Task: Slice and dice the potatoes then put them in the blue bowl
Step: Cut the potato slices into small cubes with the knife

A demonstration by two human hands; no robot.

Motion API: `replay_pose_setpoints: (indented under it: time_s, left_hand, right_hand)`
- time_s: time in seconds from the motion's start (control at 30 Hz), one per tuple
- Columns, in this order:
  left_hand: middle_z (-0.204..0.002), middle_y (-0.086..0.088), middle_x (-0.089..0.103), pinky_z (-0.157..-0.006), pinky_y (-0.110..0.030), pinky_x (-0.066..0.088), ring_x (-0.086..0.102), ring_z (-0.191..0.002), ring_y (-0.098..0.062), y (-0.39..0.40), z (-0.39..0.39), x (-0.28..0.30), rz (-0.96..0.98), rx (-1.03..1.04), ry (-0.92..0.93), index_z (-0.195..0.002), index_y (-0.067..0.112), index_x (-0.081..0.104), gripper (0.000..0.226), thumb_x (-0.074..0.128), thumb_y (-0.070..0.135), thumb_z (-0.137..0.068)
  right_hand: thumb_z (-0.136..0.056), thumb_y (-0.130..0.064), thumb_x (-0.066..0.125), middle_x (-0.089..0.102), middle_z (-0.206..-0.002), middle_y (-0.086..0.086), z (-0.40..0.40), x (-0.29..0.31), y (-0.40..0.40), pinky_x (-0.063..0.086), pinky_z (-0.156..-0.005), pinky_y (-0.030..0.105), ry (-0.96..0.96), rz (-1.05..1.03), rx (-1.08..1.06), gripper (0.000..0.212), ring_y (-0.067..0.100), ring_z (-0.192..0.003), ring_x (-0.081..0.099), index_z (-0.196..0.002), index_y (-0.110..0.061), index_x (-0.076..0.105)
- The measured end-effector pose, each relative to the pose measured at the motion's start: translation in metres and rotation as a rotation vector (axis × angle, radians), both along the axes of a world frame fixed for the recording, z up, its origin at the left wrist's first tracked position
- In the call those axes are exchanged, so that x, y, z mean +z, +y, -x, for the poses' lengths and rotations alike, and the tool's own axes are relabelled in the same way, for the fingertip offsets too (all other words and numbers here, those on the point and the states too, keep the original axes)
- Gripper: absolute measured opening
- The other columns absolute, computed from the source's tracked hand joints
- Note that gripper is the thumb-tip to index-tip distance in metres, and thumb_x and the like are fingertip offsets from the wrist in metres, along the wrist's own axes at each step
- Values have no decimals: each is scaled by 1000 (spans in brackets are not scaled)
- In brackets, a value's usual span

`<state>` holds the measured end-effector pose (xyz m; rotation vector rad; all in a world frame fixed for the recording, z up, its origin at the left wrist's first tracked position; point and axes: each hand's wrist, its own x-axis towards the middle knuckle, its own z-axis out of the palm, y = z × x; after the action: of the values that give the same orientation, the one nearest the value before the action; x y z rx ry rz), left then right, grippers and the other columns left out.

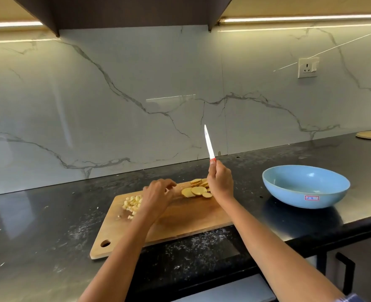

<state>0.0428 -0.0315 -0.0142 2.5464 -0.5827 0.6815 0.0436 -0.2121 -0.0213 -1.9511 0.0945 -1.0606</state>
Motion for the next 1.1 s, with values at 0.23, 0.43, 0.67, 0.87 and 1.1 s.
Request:
replay_pose_setpoints:
  time_s: [0.23,0.43,0.67,0.87,1.1]
  left_hand:
    - [-122,-7,60,-92,-32,44,56,-110,-22,-61,-13,0,-88,-89,165,-128,17,52,36,55,20,-93]
    - [-115,-7,61,-81,-23,41,56,-101,-19,-61,-17,1,-34,-114,133,-117,14,60,29,60,9,-87]
    - [-107,-9,66,-78,-19,42,58,-94,-13,-39,-7,12,270,-93,141,-109,7,65,22,61,6,-87]
    - [-111,-8,65,-84,-23,46,58,-101,-16,-19,8,18,154,-224,438,-109,5,67,23,60,4,-87]
    - [-108,1,62,-78,-17,46,58,-95,-11,-9,25,-6,88,-169,369,-125,15,53,58,72,40,-76]
  right_hand:
    - [-102,-29,29,44,-63,-8,-2,2,2,29,-49,17,17,35,-3,40,2,-56,43,-91,-3,58]
    - [-102,-28,29,43,-60,-9,-4,4,0,29,-49,17,-1,15,-22,41,2,-53,43,-87,-3,57]
    - [-103,-28,30,45,-59,-6,1,6,-1,31,-49,19,-4,-11,-8,35,5,-52,44,-80,-10,51]
    - [-103,-27,30,46,-60,-5,8,6,0,32,-49,18,8,-21,15,34,6,-52,45,-81,-11,51]
    - [-103,-30,29,46,-65,-6,21,4,4,31,-52,18,168,32,113,33,5,-57,45,-84,-13,50]
